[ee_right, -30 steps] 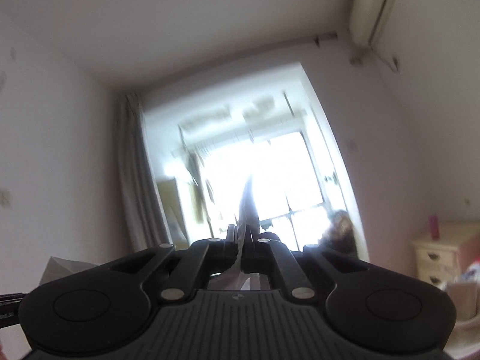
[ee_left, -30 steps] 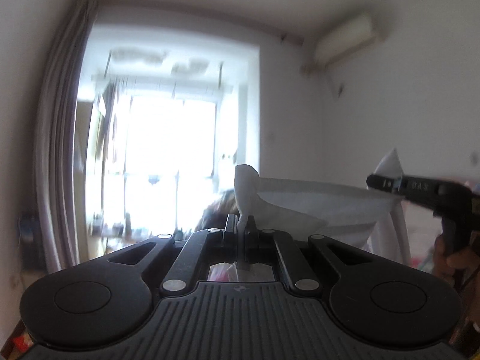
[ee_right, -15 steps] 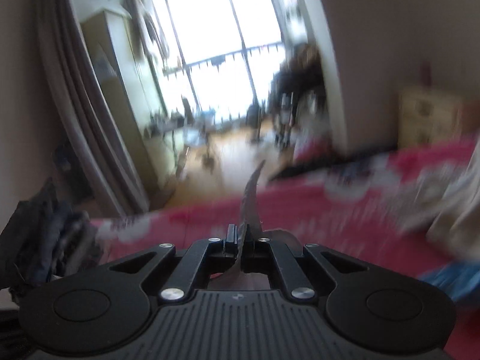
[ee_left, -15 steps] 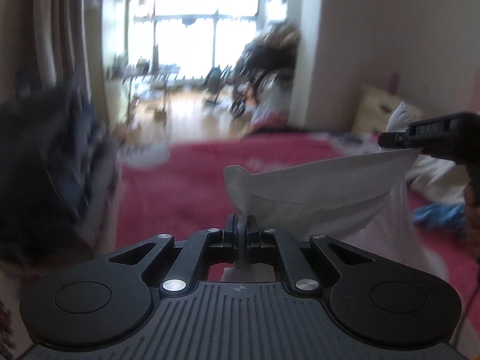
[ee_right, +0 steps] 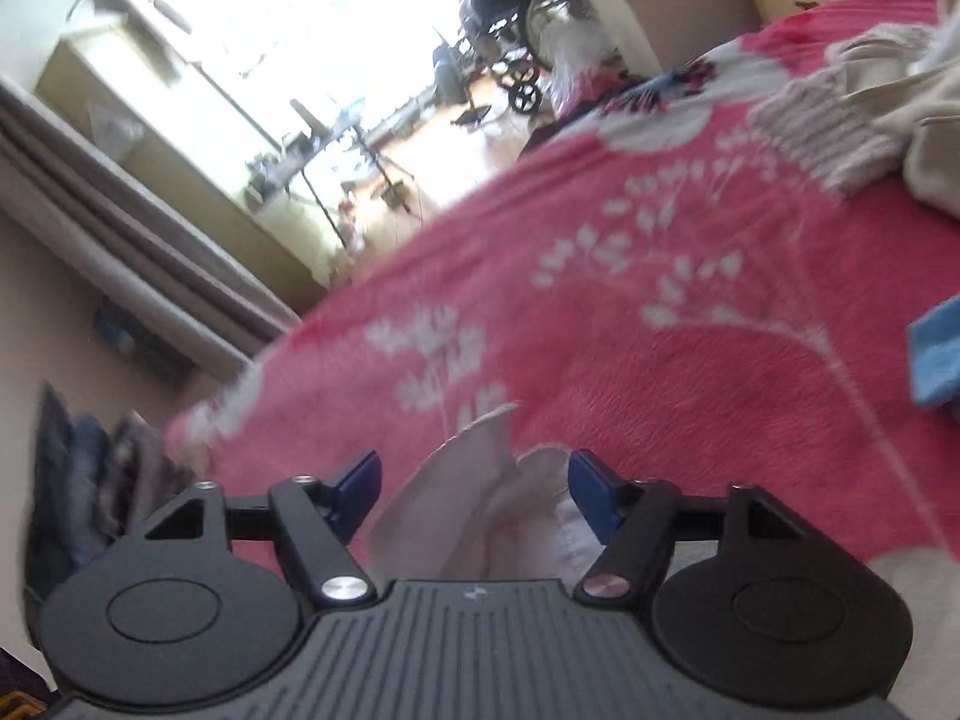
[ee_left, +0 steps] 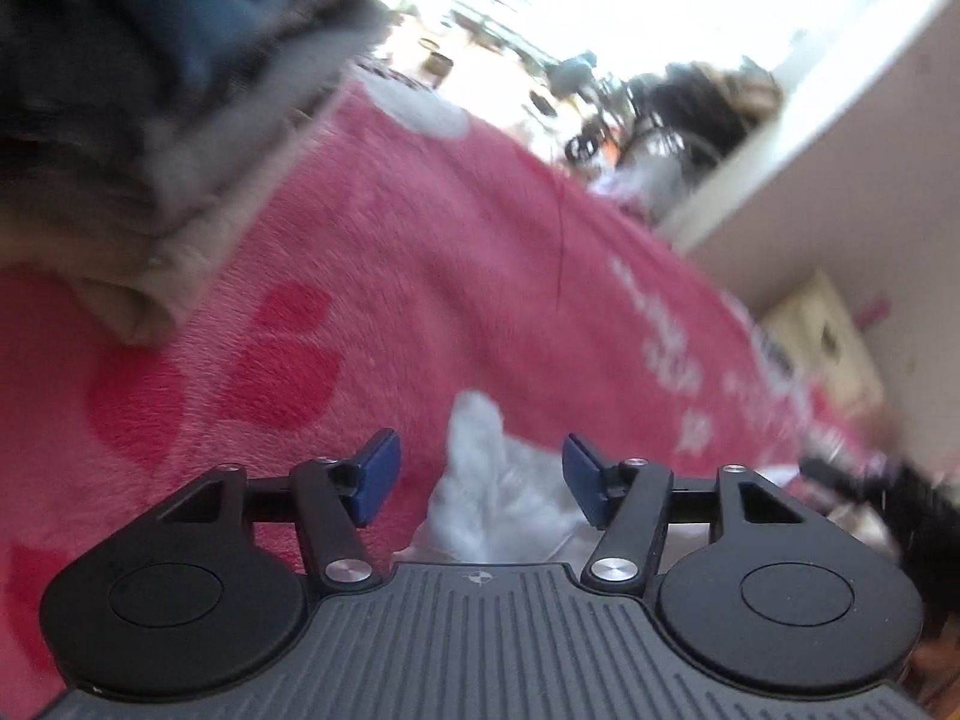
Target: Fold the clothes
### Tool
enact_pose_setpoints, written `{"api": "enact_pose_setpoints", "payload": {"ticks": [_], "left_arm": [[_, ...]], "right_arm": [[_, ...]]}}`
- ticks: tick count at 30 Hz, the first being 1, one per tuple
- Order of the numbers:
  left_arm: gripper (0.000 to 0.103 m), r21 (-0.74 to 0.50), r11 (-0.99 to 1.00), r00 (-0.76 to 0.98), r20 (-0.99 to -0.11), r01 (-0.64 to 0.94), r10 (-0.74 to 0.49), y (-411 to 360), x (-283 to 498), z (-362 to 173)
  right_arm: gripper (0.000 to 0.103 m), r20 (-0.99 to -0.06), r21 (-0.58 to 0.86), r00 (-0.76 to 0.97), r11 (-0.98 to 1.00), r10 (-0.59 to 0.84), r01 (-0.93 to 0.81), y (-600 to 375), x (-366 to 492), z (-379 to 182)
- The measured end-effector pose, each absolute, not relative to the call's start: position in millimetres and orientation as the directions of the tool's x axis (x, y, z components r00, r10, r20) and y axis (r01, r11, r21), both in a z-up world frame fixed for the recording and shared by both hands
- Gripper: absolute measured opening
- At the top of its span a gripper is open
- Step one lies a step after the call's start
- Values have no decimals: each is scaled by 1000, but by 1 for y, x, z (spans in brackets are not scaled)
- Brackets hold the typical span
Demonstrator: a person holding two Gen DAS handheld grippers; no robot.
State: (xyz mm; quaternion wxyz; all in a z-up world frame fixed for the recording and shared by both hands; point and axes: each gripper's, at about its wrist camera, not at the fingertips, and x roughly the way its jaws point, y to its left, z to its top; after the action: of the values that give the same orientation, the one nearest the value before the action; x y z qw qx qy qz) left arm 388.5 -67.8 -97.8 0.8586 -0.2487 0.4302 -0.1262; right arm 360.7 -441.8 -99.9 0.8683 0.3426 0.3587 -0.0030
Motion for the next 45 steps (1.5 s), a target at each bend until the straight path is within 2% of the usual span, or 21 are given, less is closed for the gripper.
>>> {"api": "enact_pose_setpoints", "payload": {"ticks": [4, 9, 12, 17, 20, 24, 26, 27, 29, 39, 41, 42, 43, 45], "left_arm": [[61, -570, 821, 629, -646, -21, -432, -42, 353, -66], [61, -489, 868, 664, -621, 88, -417, -10, 307, -24], [62, -411, 890, 635, -639, 196, -435, 8, 261, 5], [67, -242, 860, 478, -748, 449, -460, 10, 150, 20], [67, -274, 799, 301, -822, 536, -483, 1, 89, -3], [67, -374, 697, 49, -862, 612, -505, -15, 24, -51], [67, -419, 674, -62, -872, 609, -486, -22, 4, -77], [67, -428, 672, -82, -872, 604, -482, -22, -1, -84], [66, -446, 670, -120, -872, 594, -474, -22, -9, -98], [66, -568, 612, -267, -814, 550, -516, -16, -22, -119], [66, -598, 594, -301, -794, 538, -528, -16, -23, -122], [66, -610, 591, -317, -787, 528, -529, -15, -23, -123], [67, -622, 588, -333, -779, 518, -531, -14, -24, -124], [67, -638, 586, -355, -768, 499, -533, -13, -25, -126]], "right_arm": [[74, -577, 646, 768, 730, 278, 221, -455, 327, -67], [74, -514, 703, 790, 692, 333, 166, -465, 273, -28], [74, -496, 718, 767, 689, 407, 99, -450, 216, -18], [74, -510, 739, 645, 674, 569, -9, -408, 108, -21], [74, -544, 756, 509, 653, 667, -48, -371, 44, -46], [71, -613, 737, 361, 673, 703, -57, -323, -25, -89], [67, -650, 719, 302, 693, 697, -52, -305, -47, -108], [66, -667, 704, 293, 708, 685, -53, -298, -56, -114], [58, -694, 678, 277, 733, 664, -59, -287, -71, -122], [57, -709, 698, 80, 714, 701, -66, -260, -129, -130], [39, -709, 699, 73, 713, 701, -60, -258, -127, -135], [18, -709, 699, 69, 712, 702, -56, -257, -126, -137], [14, -708, 701, 67, 711, 703, -58, -256, -125, -138], [12, -693, 706, 88, 698, 715, -118, -252, -123, -127]]}}
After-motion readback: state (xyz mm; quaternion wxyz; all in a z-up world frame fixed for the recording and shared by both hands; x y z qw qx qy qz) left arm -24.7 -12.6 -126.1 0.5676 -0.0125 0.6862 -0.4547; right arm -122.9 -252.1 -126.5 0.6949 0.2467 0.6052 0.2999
